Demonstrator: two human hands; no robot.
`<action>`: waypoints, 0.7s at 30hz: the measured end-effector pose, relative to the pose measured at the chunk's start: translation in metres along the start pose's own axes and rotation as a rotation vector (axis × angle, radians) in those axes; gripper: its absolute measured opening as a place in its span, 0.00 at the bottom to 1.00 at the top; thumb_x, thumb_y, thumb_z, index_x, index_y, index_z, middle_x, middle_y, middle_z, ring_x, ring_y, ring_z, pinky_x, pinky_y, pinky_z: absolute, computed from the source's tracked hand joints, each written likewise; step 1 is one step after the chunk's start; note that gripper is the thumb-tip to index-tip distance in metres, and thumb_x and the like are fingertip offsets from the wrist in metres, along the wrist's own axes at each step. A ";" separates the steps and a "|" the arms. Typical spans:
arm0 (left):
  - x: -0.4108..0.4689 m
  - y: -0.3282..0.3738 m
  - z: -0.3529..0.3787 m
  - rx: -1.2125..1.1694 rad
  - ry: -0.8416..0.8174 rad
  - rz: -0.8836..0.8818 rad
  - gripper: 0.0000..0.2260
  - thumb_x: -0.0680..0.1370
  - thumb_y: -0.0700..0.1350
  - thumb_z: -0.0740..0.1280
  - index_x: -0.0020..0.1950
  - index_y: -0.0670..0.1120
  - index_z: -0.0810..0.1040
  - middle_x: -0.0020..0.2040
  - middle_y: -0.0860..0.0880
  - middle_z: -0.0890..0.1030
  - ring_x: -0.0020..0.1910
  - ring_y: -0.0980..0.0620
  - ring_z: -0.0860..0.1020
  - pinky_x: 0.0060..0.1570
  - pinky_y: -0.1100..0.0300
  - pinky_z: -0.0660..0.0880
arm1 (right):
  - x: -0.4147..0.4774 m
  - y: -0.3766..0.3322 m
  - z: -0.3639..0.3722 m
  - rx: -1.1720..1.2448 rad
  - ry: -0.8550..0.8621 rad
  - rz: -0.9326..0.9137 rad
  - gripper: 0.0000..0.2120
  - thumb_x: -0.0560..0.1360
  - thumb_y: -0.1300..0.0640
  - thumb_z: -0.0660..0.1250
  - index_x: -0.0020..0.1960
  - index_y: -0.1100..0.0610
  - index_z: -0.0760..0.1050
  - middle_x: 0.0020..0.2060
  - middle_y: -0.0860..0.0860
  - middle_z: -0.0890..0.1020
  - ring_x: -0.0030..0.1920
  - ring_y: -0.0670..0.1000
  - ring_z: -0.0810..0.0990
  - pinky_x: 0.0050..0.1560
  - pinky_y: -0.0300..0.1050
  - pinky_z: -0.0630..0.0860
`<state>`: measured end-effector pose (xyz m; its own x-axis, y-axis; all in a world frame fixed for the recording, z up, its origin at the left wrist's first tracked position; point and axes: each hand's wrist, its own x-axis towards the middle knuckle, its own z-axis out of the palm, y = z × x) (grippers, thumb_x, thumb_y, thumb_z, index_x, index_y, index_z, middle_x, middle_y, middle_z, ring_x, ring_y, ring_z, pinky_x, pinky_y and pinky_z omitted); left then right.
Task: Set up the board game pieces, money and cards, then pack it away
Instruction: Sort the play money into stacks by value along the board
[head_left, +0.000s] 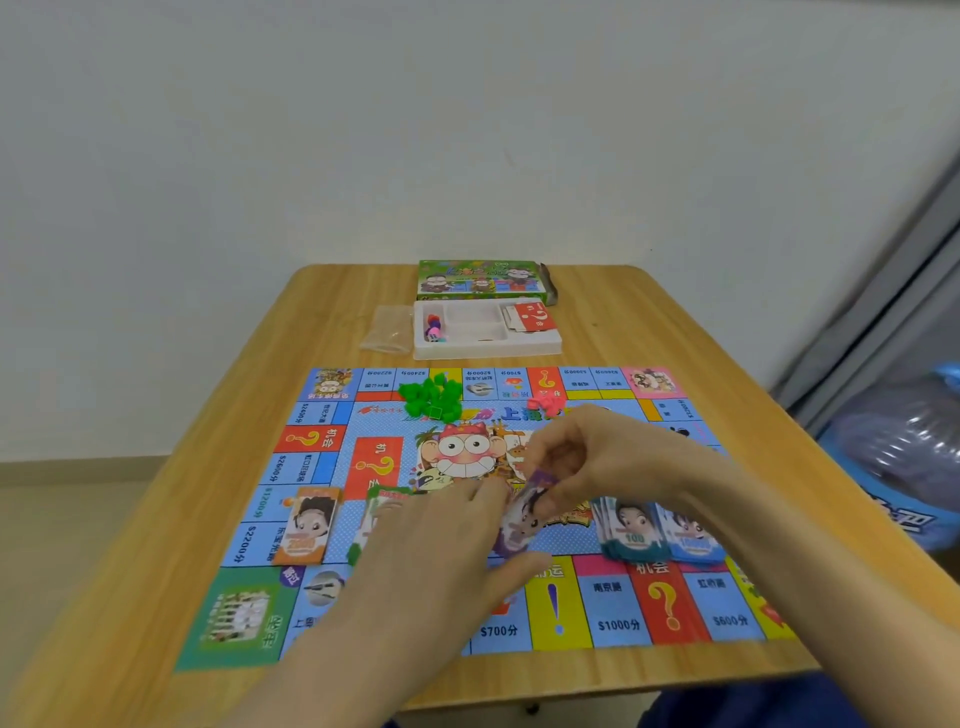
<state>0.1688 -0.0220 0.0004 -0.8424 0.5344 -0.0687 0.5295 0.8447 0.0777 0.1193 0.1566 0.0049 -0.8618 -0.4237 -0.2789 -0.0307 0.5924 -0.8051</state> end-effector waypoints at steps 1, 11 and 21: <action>0.000 0.006 0.014 -0.083 0.041 -0.016 0.16 0.79 0.62 0.55 0.62 0.55 0.66 0.57 0.58 0.74 0.55 0.56 0.74 0.53 0.61 0.71 | -0.004 0.001 0.003 0.045 0.012 0.006 0.08 0.68 0.66 0.74 0.41 0.55 0.79 0.32 0.48 0.83 0.38 0.49 0.79 0.46 0.45 0.76; 0.014 0.014 0.042 0.001 0.049 -0.034 0.09 0.83 0.42 0.56 0.62 0.49 0.66 0.59 0.50 0.71 0.58 0.48 0.72 0.48 0.56 0.68 | -0.025 0.004 0.015 -0.113 0.048 0.020 0.02 0.73 0.57 0.71 0.42 0.55 0.81 0.30 0.44 0.81 0.30 0.40 0.78 0.33 0.32 0.74; 0.001 0.010 0.017 -0.242 0.152 0.015 0.10 0.80 0.61 0.51 0.44 0.59 0.64 0.41 0.58 0.67 0.46 0.59 0.69 0.45 0.67 0.65 | -0.018 0.012 0.001 -0.015 0.030 0.014 0.02 0.74 0.63 0.69 0.45 0.57 0.79 0.41 0.49 0.85 0.41 0.43 0.83 0.44 0.33 0.76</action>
<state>0.1754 -0.0127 -0.0160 -0.8494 0.5212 0.0827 0.5186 0.7954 0.3137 0.1353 0.1705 -0.0003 -0.8767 -0.3951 -0.2743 -0.0258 0.6081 -0.7934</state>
